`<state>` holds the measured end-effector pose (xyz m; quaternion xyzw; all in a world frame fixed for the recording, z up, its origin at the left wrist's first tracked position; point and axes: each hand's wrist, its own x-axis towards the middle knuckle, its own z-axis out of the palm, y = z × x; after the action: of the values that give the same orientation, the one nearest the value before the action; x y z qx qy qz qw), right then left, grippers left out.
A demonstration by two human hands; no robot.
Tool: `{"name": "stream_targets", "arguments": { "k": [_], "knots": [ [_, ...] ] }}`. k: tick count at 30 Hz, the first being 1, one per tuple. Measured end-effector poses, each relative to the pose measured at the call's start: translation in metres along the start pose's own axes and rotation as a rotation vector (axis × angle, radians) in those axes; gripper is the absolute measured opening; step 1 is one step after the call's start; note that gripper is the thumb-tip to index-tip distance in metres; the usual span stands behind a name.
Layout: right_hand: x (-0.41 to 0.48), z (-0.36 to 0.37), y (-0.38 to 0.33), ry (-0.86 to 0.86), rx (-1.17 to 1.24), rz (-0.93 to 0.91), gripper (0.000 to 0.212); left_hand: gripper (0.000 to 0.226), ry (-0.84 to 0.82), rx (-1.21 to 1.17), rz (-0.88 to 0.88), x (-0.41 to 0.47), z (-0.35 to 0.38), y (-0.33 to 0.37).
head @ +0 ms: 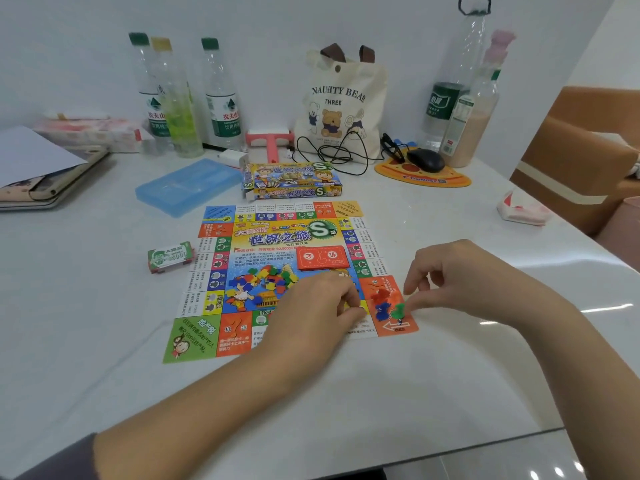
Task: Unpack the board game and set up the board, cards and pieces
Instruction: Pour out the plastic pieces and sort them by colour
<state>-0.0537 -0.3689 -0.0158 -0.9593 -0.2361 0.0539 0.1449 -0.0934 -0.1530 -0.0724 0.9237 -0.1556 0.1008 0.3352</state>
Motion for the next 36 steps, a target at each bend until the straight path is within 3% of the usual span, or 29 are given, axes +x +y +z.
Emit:
{"name": "stream_targets", "arguments": {
  "k": [6,10,16,20,23,26,31,36],
  "knots": [
    [0.009,0.001,-0.029,0.085,0.024,-0.110,0.008,0.002,0.122,0.158,-0.016,-0.011,-0.038,-0.045],
    [0.025,0.017,-0.061,0.098,0.031,-0.206,0.012,0.017,0.158,0.257,-0.073,-0.016,-0.056,-0.078],
    [0.052,0.056,-0.105,-0.016,-0.075,-0.184,0.029,0.051,-0.087,0.255,-0.113,-0.021,-0.054,-0.088],
    [0.056,0.068,-0.109,-0.021,-0.004,-0.101,0.038,0.043,-0.120,0.235,-0.070,-0.019,-0.058,-0.083],
    [0.054,0.068,-0.105,-0.008,0.080,-0.037,0.057,0.042,-0.178,0.217,-0.045,-0.014,-0.060,-0.080],
    [0.054,0.067,-0.103,-0.023,0.158,0.001,0.068,0.027,-0.245,0.147,0.034,-0.011,-0.056,-0.079],
    [0.058,0.067,-0.099,0.048,0.288,0.059,0.068,0.042,-0.274,0.089,0.118,-0.017,-0.058,-0.075],
    [0.055,0.067,-0.099,0.075,0.453,0.089,0.067,0.038,-0.297,0.052,0.100,-0.007,-0.057,-0.076]
  ]
}}
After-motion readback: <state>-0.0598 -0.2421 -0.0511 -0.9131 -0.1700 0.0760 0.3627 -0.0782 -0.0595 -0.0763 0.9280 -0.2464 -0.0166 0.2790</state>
